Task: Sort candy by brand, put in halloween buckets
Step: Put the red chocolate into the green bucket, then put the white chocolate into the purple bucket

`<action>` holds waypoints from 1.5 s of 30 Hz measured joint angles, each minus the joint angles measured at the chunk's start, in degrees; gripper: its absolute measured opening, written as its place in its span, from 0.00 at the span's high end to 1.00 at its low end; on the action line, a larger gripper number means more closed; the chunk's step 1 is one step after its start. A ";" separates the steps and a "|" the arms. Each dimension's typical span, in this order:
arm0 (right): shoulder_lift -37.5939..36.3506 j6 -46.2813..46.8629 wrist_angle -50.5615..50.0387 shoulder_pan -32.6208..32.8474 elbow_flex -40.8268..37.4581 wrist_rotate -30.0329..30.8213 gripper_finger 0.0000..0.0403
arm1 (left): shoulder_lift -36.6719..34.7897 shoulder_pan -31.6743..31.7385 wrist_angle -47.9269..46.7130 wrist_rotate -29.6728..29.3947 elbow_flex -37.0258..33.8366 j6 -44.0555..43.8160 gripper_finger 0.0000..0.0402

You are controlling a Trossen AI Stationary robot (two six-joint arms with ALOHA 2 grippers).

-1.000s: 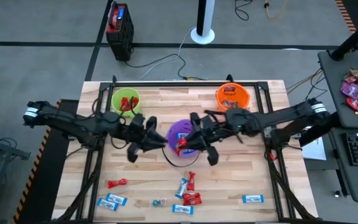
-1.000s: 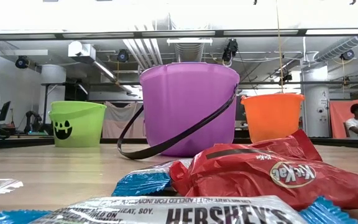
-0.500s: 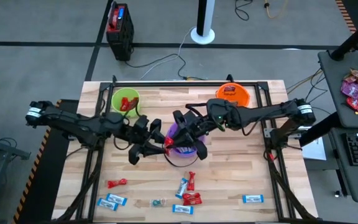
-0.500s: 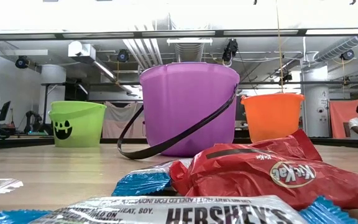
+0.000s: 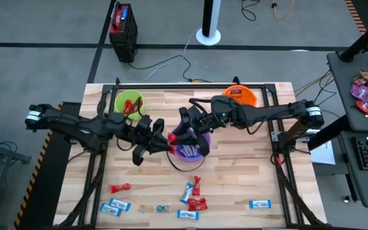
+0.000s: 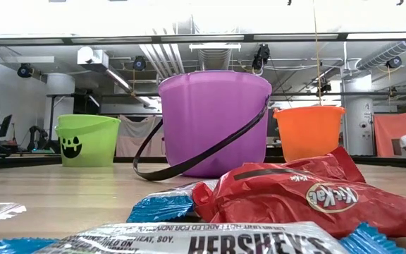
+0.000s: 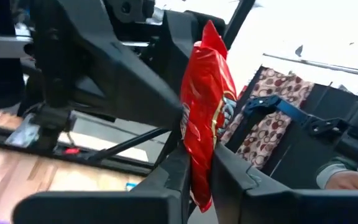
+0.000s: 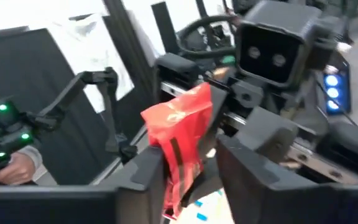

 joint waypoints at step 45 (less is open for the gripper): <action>-5.51 -5.73 -47.13 -6.47 -0.07 14.95 0.37 | 11.54 49.88 -94.70 -28.14 17.11 11.59 0.69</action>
